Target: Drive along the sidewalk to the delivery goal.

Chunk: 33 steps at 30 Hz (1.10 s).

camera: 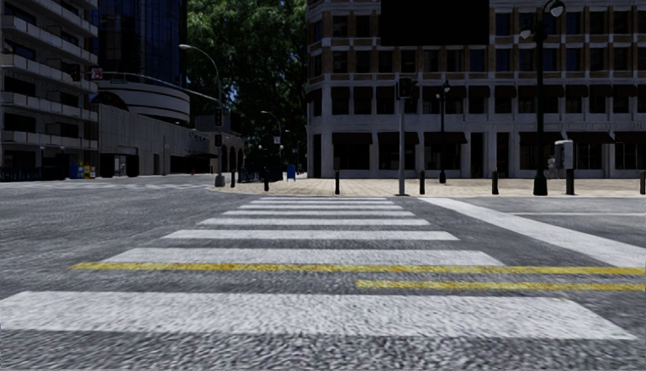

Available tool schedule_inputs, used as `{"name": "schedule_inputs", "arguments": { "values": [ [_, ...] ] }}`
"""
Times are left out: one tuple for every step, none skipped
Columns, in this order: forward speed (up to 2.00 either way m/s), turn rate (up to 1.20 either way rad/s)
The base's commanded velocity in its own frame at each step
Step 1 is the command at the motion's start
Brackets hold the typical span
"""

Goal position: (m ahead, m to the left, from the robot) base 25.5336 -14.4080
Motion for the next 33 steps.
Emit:
{"name": "schedule_inputs", "arguments": {
  "values": [
    [1.6,0.0],
    [1.6,0.0],
    [1.6,0.0],
    [1.6,0.0],
    [1.6,0.0],
    [1.6,0.0],
    [1.6,0.0],
    [1.6,0.0],
    [1.6,0.0],
    [1.6,0.0],
    [1.6,0.0],
    [1.6,0.0],
    [1.6,0.0],
    [1.6,0.0],
    [1.6,0.0],
    [1.6,0.0],
    [1.6,0.0],
    [1.6,0.37],
    [1.6,0.62],
    [1.6,0.62],
    [1.6,0.78],
    [1.6,0.82],
    [1.6,0.83],
    [1.6,0.83],
    [1.6,0.83],
    [1.6,0.71],
    [1.6,0.47],
    [1.61,0.38],
    [1.61,0.38],
    [1.61,0.23],
    [1.61,0.04],
    [1.61,0.0],
    [1.61,0.0]
  ]
}}
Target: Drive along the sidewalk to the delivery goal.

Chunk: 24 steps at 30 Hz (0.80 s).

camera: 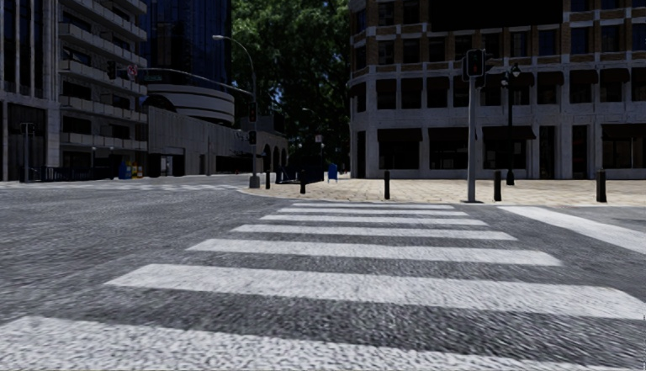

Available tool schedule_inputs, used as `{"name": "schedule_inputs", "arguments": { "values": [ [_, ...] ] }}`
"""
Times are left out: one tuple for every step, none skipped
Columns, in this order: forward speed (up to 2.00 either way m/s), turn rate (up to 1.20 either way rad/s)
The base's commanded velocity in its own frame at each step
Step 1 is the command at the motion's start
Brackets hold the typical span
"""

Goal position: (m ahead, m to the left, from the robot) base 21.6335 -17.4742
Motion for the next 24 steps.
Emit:
{"name": "schedule_inputs", "arguments": {
  "values": [
    [1.61,0.0],
    [1.61,0.0],
    [1.61,0.0],
    [1.61,0.0],
    [1.61,0.0],
    [1.61,0.0],
    [1.61,0.0],
    [1.61,0.0],
    [1.61,0.0],
    [1.61,0.0],
    [1.61,0.0],
    [1.61,0.0],
    [1.61,0.0],
    [1.61,0.0],
    [1.61,0.0],
    [1.61,0.0],
    [1.61,0.0],
    [1.61,0.0],
    [1.61,0.0],
    [1.61,0.0],
    [1.61,0.0],
    [1.61,0.0],
    [1.61,0.0],
    [1.61,0.0]
  ]
}}
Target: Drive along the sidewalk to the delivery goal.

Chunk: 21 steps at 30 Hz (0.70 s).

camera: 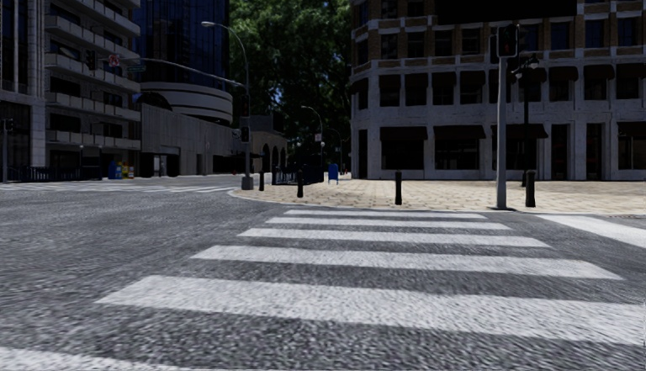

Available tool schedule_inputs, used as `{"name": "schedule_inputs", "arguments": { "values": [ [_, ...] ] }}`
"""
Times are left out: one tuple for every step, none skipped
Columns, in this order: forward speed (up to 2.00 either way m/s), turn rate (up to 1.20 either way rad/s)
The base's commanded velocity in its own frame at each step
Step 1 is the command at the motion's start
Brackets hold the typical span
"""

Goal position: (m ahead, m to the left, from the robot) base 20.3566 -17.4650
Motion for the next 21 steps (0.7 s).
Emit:
{"name": "schedule_inputs", "arguments": {
  "values": [
    [1.61,0.0],
    [1.61,0.0],
    [1.61,0.0],
    [1.61,0.0],
    [1.61,0.0],
    [1.61,0.0],
    [1.61,0.0],
    [1.61,0.0],
    [1.61,0.0],
    [1.61,0.0],
    [1.61,0.0],
    [1.61,0.0],
    [1.61,0.0],
    [1.61,0.0],
    [1.61,0.0],
    [1.62,0.0],
    [1.63,0.0],
    [1.63,0.0],
    [1.65,0.0],
    [1.68,0.0],
    [1.72,0.0]
  ]
}}
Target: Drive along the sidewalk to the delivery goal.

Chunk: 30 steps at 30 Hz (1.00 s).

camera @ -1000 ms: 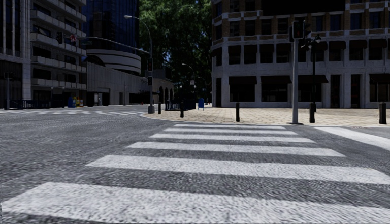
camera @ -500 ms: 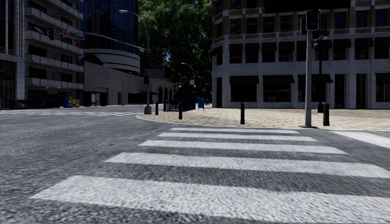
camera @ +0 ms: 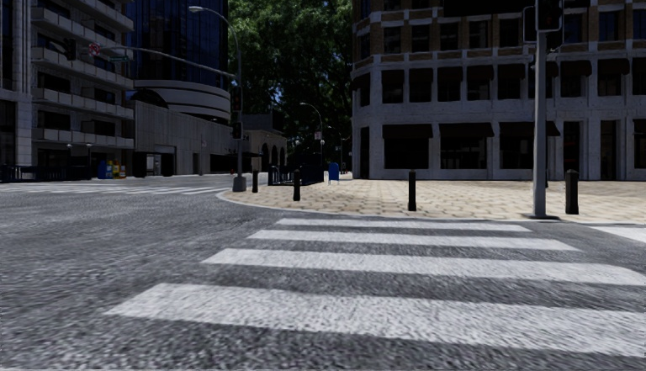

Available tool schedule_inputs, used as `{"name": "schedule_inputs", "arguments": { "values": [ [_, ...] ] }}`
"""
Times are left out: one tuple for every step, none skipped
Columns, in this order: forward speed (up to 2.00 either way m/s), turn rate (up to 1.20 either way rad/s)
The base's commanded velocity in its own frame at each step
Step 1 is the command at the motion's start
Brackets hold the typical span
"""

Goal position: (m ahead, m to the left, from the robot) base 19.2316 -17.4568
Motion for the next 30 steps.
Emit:
{"name": "schedule_inputs", "arguments": {
  "values": [
    [1.72,0.0],
    [1.73,0.0],
    [1.73,0.0],
    [1.73,0.0],
    [1.73,0.0],
    [1.73,0.0],
    [1.73,0.0],
    [1.74,0.0],
    [1.76,0.0],
    [1.76,0.0],
    [1.82,0.0],
    [1.89,0.0],
    [2.0,0.0],
    [2.0,0.0],
    [2.0,0.0],
    [2.0,0.0],
    [2.0,0.0],
    [2.0,0.0],
    [2.0,0.0],
    [2.0,0.0],
    [2.0,0.0],
    [2.0,0.0],
    [2.0,0.0],
    [2.0,0.0],
    [2.0,0.0],
    [2.0,0.0],
    [2.0,0.0],
    [2.0,0.0],
    [2.0,0.0],
    [2.0,0.0]
  ]
}}
